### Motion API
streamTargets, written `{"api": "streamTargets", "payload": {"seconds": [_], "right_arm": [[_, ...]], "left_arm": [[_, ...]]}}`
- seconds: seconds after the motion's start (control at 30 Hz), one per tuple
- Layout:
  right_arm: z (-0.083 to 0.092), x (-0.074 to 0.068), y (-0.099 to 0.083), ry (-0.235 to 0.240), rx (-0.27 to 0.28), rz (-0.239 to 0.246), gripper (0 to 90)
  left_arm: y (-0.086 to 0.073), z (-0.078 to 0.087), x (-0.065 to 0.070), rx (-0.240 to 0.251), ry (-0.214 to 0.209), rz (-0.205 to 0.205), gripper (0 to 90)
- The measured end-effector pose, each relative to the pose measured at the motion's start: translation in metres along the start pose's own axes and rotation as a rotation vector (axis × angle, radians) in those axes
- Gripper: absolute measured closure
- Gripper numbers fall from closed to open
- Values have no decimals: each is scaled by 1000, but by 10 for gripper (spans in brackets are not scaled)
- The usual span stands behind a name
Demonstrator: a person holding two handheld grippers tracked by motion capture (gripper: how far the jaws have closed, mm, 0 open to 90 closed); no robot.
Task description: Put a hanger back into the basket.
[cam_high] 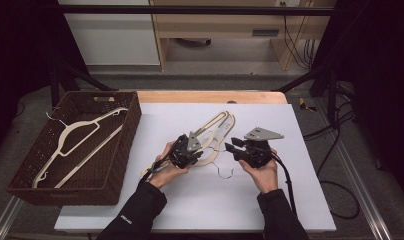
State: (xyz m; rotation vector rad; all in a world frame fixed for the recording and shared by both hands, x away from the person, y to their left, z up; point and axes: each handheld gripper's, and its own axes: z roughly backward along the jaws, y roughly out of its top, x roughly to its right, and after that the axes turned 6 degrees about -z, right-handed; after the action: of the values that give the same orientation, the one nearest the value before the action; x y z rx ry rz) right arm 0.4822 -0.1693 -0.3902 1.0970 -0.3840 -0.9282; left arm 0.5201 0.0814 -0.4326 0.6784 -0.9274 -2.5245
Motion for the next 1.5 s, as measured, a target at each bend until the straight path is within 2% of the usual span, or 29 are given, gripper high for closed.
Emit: {"api": "streamTargets", "payload": {"seconds": [0.13, 0.27, 0.3, 0.47, 0.5, 0.53, 0.57, 0.6, 0.63, 0.8, 1.0, 1.17, 1.23, 1.33, 1.37, 1.5], "right_arm": [[14, 10, -4, -8, 24, -26, 559], [24, 18, -14, -19, 38, -36, 434], [26, 21, -17, -20, 42, -43, 405], [32, 28, -25, -5, 68, -64, 257], [33, 28, -27, -4, 70, -63, 240], [34, 29, -28, -1, 65, -57, 223], [36, 29, -30, -4, 61, -57, 214], [37, 30, -32, -6, 61, -58, 205], [39, 31, -33, -6, 53, -55, 194], [46, 36, -40, -18, 50, -69, 162], [57, 42, -48, -32, 55, -62, 122], [65, 47, -51, -51, 68, -72, 112], [67, 48, -52, -60, 73, -73, 106], [70, 49, -52, -65, 80, -74, 99], [70, 49, -52, -65, 85, -77, 98], [73, 49, -51, -68, 91, -82, 92]], "left_arm": [[1, 9, -7, 11, 29, 1, 774], [2, 20, -18, 16, 57, 6, 801], [2, 23, -21, 8, 65, -4, 809], [-2, 34, -35, 12, 111, 40, 838], [-3, 35, -36, 34, 121, 75, 843], [-5, 38, -40, 20, 129, 67, 849], [-6, 41, -44, 1, 135, 59, 854], [-7, 42, -46, 14, 141, 82, 856], [-9, 44, -49, 6, 137, 85, 857], [-13, 52, -53, 28, 153, 123, 859], [-14, 72, -54, 74, 140, 152, 859], [-11, 95, -54, 152, 99, 201, 859], [-8, 106, -54, 180, 97, 211, 859], [-3, 125, -54, 204, 90, 191, 860], [-1, 130, -53, 227, 88, 203, 860], [6, 155, -53, 268, 70, 189, 860]]}}
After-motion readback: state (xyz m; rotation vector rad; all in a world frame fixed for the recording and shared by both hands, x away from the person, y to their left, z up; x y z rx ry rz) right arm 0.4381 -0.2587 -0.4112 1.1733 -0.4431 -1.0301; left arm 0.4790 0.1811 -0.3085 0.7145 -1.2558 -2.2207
